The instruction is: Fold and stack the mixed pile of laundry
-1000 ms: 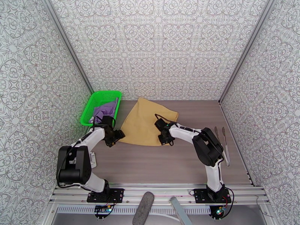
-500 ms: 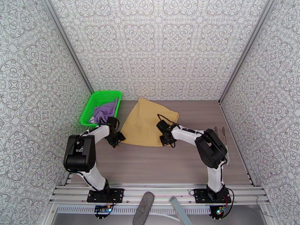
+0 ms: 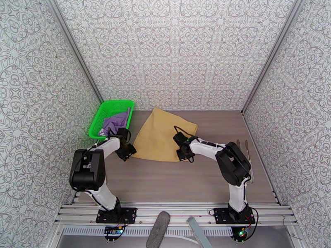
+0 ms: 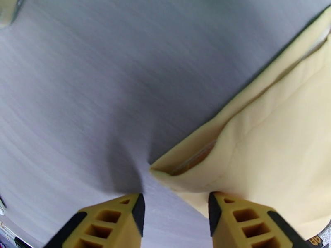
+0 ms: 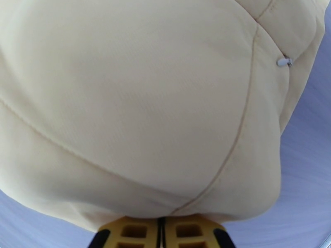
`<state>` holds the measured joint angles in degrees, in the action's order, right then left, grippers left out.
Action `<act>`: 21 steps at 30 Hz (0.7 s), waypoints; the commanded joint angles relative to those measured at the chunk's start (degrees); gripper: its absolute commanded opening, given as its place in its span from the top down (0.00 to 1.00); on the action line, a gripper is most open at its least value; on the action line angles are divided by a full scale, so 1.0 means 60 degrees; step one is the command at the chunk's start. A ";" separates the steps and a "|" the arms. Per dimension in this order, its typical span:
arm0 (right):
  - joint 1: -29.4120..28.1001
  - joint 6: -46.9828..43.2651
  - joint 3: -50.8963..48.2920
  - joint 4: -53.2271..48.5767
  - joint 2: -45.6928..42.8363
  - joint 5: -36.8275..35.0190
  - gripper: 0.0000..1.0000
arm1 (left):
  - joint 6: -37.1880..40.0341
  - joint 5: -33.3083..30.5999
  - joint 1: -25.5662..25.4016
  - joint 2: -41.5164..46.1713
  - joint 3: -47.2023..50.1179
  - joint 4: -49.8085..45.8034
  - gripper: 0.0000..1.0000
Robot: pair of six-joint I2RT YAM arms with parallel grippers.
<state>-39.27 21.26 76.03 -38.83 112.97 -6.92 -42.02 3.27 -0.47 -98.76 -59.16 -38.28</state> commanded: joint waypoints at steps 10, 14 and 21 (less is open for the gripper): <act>0.0017 0.0156 -0.0689 -0.0325 -0.0068 0.0527 0.91 | 0.0184 -0.0016 0.0073 -0.1240 -0.0573 0.0223 0.64; 0.0011 0.0134 -0.0929 -0.0281 -0.0371 0.0703 0.91 | 0.0267 -0.0158 -0.0063 -0.1607 -0.0863 -0.0050 0.72; -0.0040 0.0079 -0.1702 0.0151 -0.1382 0.1427 0.88 | 0.0374 -0.0608 -0.0342 -0.2167 -0.1703 -0.0934 1.00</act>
<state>-39.27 21.19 68.42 -36.62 107.39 -1.63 -41.74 0.43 -1.13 -107.09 -68.36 -47.68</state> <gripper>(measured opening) 0.113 0.039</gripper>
